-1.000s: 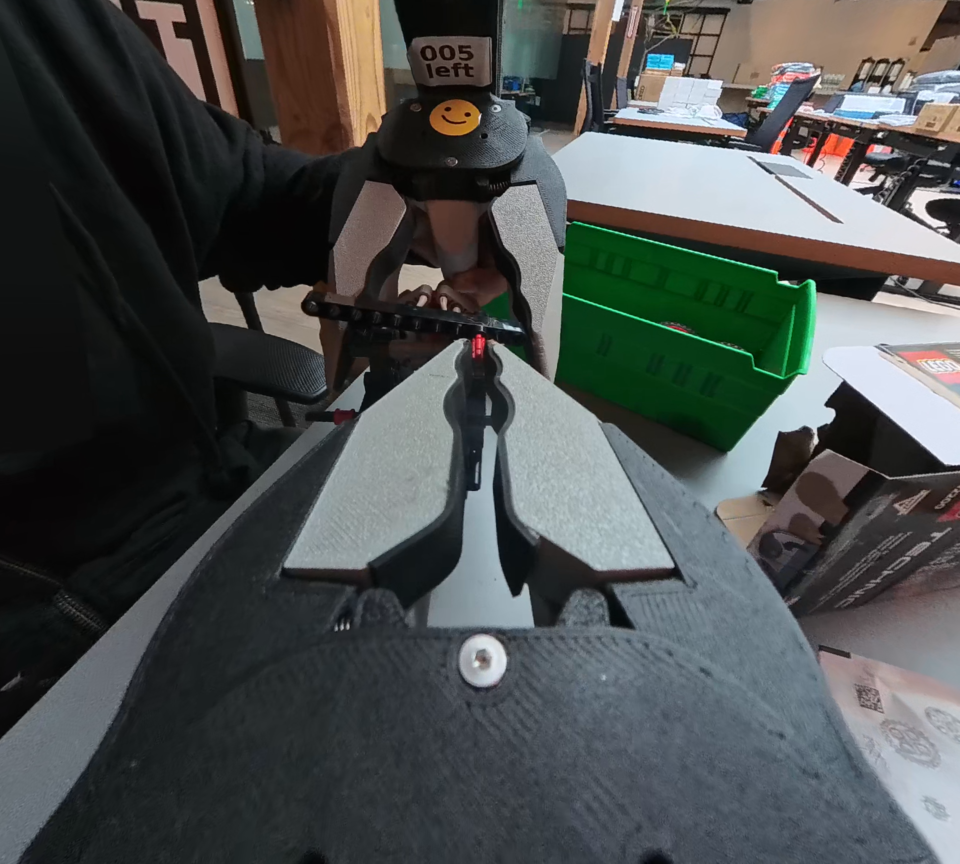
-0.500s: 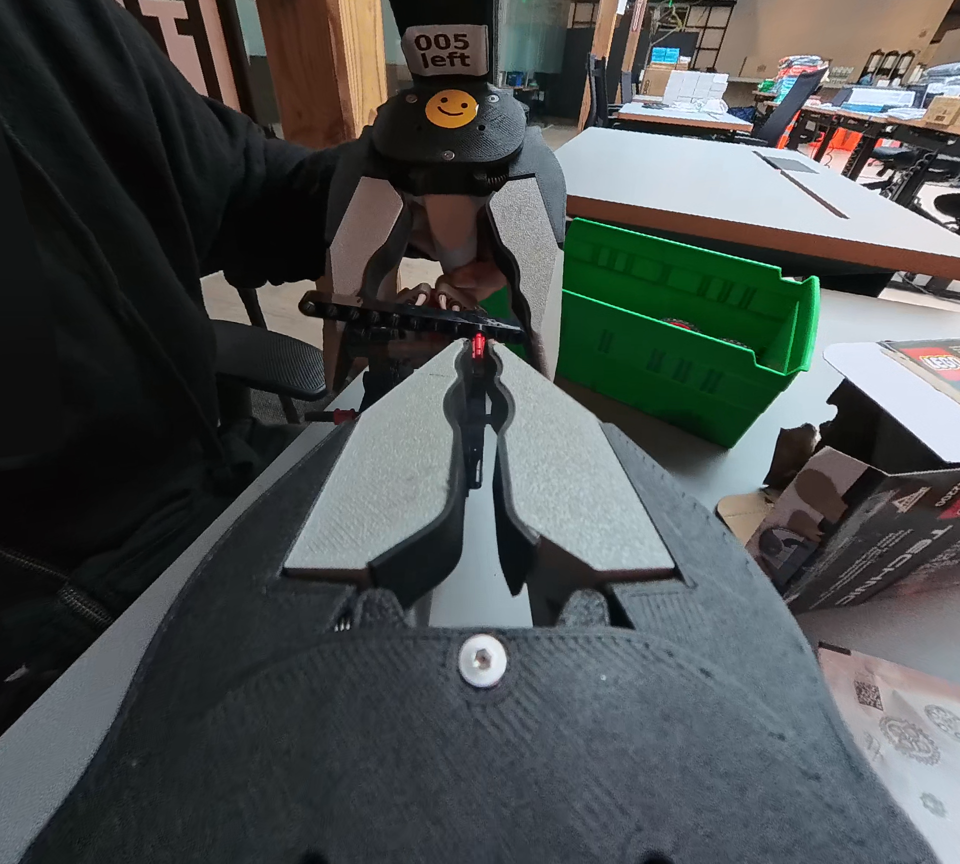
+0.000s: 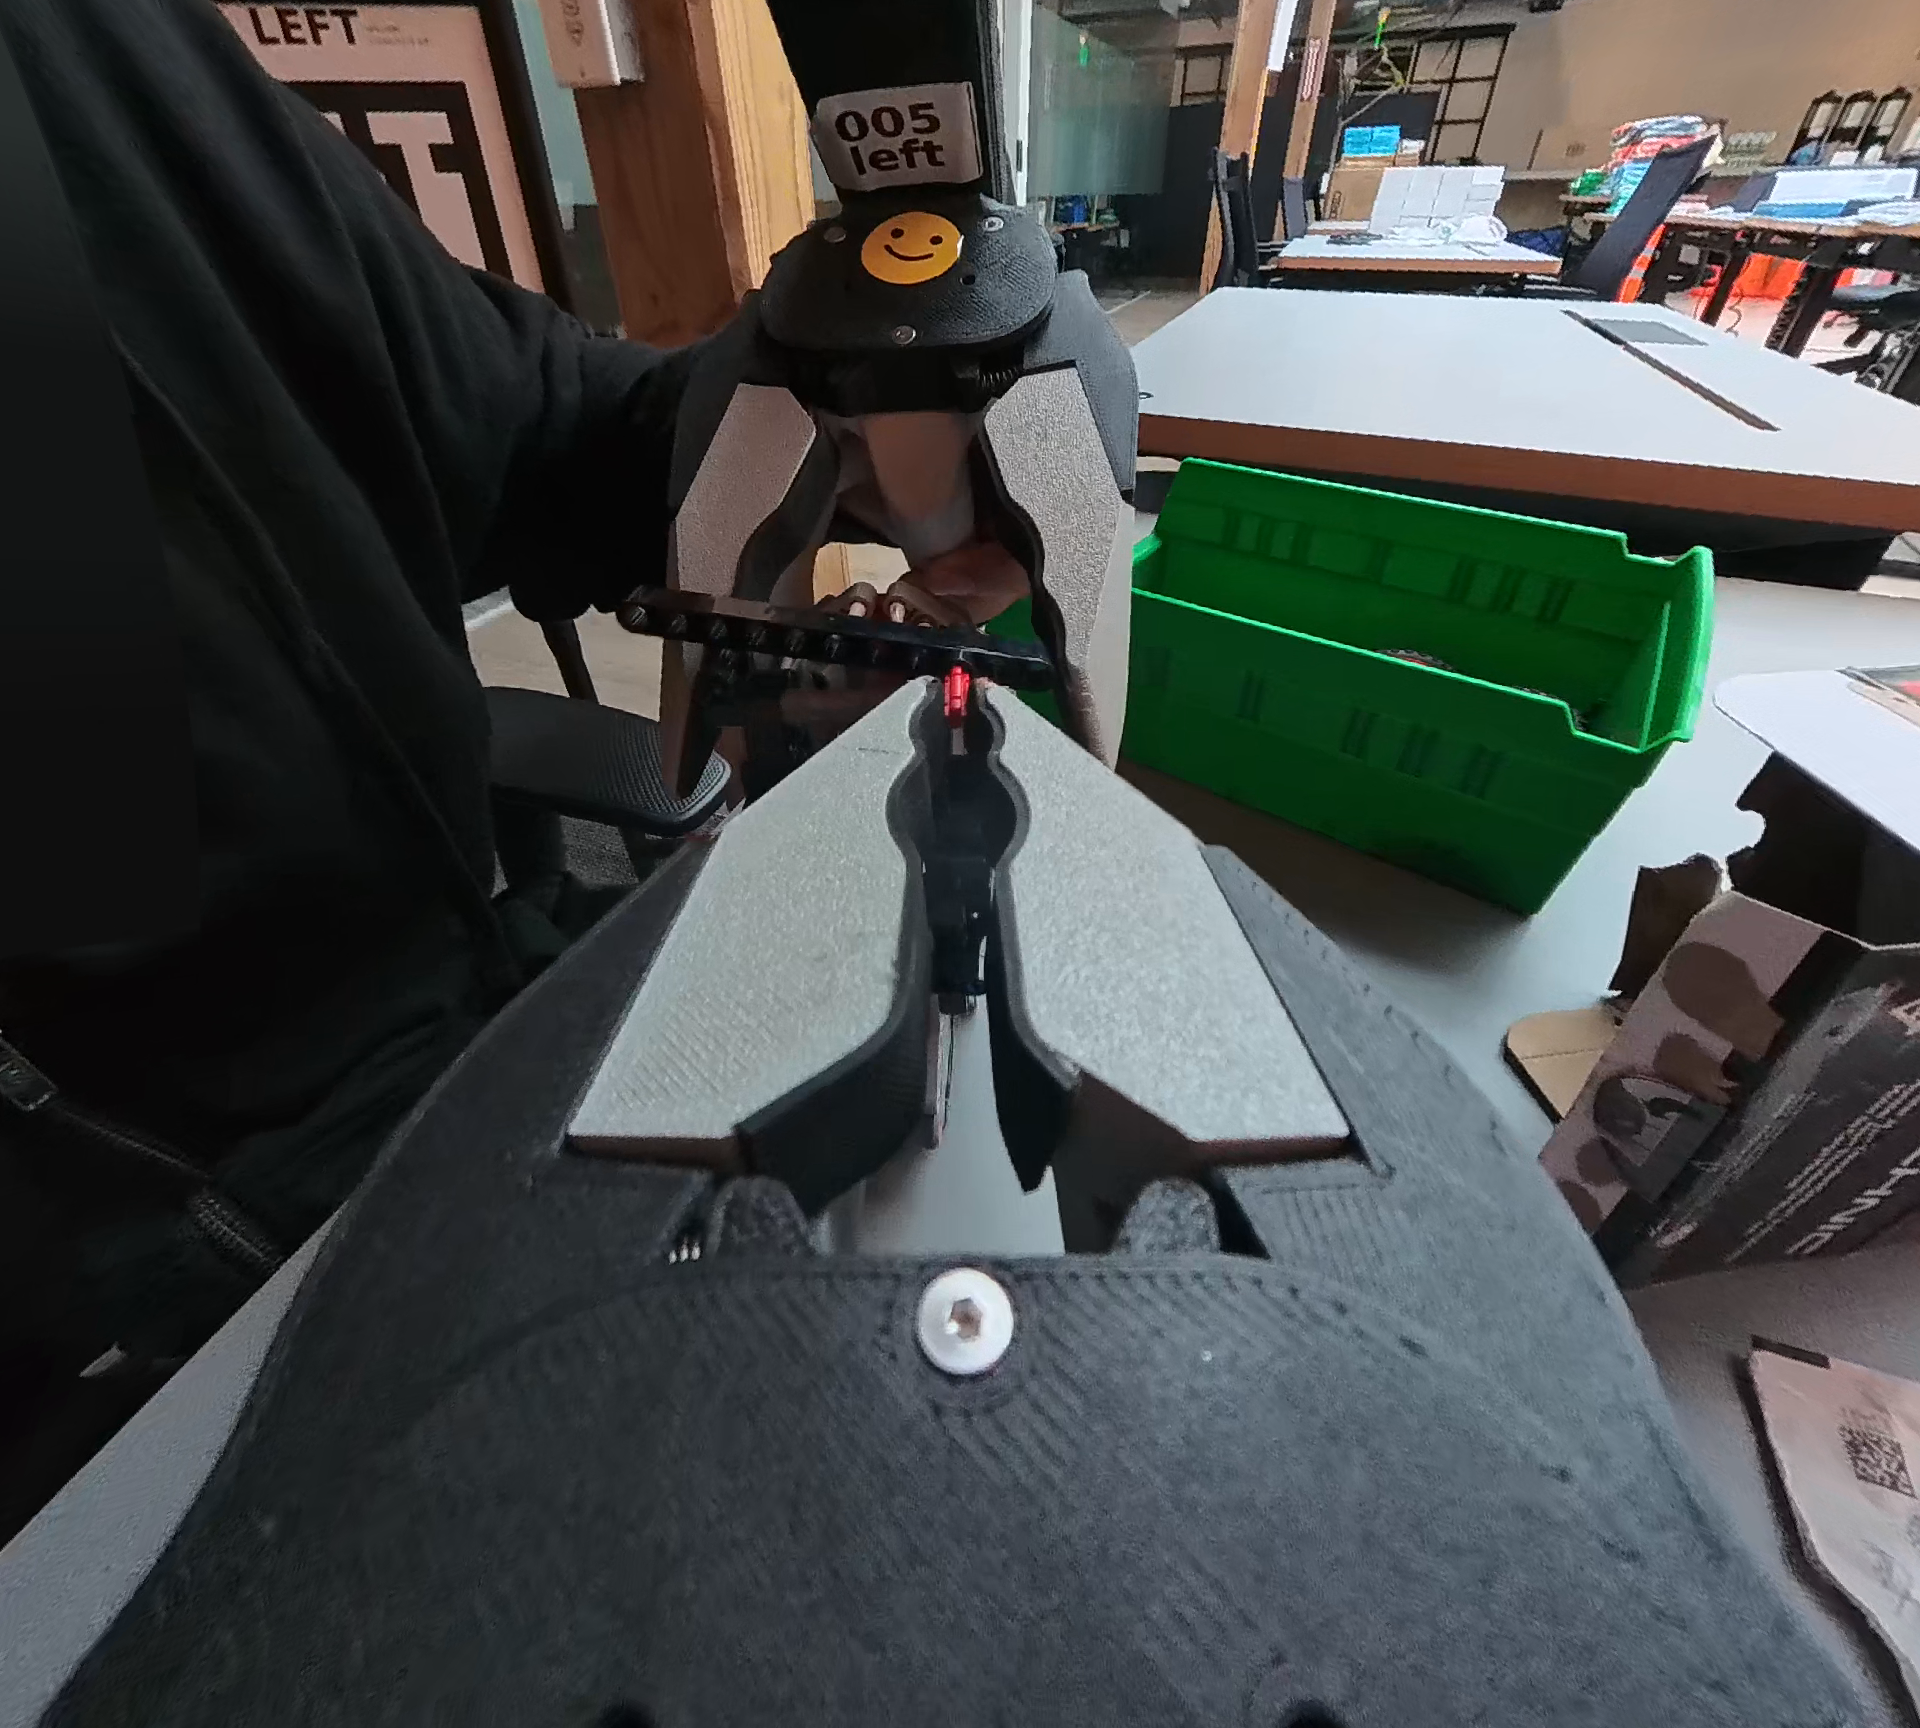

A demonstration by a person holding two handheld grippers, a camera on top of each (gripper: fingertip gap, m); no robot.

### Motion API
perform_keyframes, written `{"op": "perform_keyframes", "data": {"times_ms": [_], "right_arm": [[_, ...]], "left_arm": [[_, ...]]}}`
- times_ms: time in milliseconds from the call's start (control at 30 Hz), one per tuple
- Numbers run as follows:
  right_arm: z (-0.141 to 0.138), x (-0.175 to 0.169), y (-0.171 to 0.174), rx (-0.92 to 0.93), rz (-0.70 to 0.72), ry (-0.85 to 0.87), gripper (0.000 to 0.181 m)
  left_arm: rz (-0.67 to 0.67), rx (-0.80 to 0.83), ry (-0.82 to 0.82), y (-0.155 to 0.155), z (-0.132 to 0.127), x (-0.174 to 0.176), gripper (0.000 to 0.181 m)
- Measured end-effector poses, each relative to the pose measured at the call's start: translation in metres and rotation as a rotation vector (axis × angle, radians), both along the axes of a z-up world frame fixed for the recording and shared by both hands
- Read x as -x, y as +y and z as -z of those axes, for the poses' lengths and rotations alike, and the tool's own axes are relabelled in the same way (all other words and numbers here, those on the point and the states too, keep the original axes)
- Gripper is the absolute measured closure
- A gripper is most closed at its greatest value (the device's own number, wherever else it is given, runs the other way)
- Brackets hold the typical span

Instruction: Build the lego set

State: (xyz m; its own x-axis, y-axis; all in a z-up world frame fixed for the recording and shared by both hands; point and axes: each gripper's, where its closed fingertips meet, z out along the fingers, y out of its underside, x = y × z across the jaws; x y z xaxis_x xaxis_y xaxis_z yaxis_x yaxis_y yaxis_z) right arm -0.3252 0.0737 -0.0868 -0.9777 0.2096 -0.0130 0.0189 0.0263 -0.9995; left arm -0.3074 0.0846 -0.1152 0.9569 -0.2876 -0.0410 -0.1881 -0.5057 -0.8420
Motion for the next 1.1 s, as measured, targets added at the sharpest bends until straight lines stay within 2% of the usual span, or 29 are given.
{"op": "perform_keyframes", "data": {"times_ms": [233,1100], "right_arm": [[0.0,-0.0009,-0.0002,-0.063,0.006,0.056,0.18],[0.0011,0.0023,-0.0019,-0.067,-0.006,0.019,0.18]], "left_arm": [[-0.009,0.01,0.009,0.0002,0.0004,-0.0009,0.098],[-0.044,0.015,-0.014,0.0011,0.0011,0.0012,0.098]]}}
